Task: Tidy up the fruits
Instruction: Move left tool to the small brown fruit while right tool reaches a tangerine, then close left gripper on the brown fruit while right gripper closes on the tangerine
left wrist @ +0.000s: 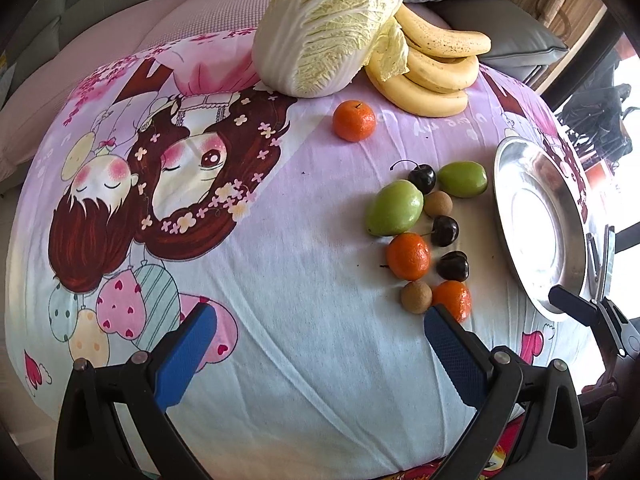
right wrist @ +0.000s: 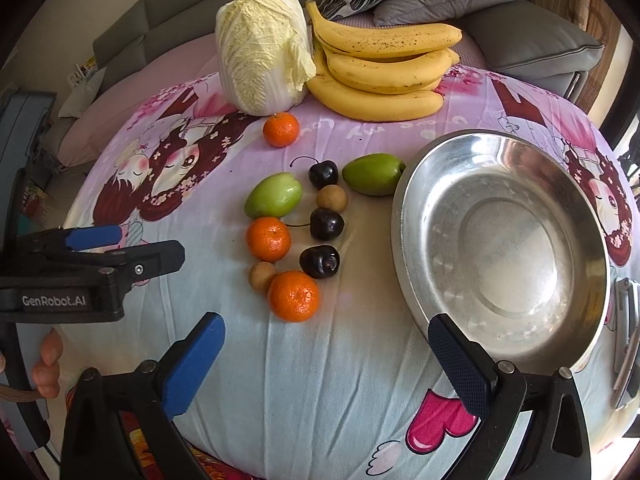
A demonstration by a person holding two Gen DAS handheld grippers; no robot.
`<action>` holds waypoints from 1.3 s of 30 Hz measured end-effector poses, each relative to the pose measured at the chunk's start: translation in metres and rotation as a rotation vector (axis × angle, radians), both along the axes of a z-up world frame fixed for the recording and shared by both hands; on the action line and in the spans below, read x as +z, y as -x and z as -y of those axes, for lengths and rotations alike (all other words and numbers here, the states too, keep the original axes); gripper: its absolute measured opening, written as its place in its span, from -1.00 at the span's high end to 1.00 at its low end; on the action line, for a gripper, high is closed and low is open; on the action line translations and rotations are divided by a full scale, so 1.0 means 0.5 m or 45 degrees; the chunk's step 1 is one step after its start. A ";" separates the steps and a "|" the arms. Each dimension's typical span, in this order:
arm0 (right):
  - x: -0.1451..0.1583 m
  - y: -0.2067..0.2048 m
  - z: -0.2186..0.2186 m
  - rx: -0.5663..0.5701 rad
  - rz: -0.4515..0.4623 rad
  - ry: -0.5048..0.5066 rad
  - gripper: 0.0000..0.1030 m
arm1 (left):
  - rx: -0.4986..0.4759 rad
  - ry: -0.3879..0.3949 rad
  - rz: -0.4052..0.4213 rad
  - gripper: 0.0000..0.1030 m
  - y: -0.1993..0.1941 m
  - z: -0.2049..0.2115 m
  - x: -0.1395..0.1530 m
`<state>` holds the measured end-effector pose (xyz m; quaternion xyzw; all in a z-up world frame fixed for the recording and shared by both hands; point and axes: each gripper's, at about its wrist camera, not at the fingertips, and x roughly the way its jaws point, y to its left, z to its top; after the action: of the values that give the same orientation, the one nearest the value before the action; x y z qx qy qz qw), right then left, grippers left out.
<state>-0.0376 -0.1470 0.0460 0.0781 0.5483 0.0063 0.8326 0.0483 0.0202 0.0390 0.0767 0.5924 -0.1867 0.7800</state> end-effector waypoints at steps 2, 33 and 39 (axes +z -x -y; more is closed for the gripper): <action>-0.004 -0.005 -0.009 0.022 -0.001 0.014 -0.97 | -0.033 -0.025 0.002 -1.00 -0.007 0.009 0.001; -0.097 -0.055 -0.032 0.056 -0.067 -0.175 0.22 | -0.017 0.205 -0.467 0.28 -0.065 0.112 -0.125; -0.097 -0.062 -0.039 0.054 -0.084 -0.134 0.21 | -0.002 0.172 -0.459 0.41 -0.060 0.123 -0.125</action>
<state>-0.0068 -0.1275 -0.0023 0.1105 0.5759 0.0501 0.8085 0.0782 -0.0412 -0.0237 -0.0098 0.7087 -0.2374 0.6643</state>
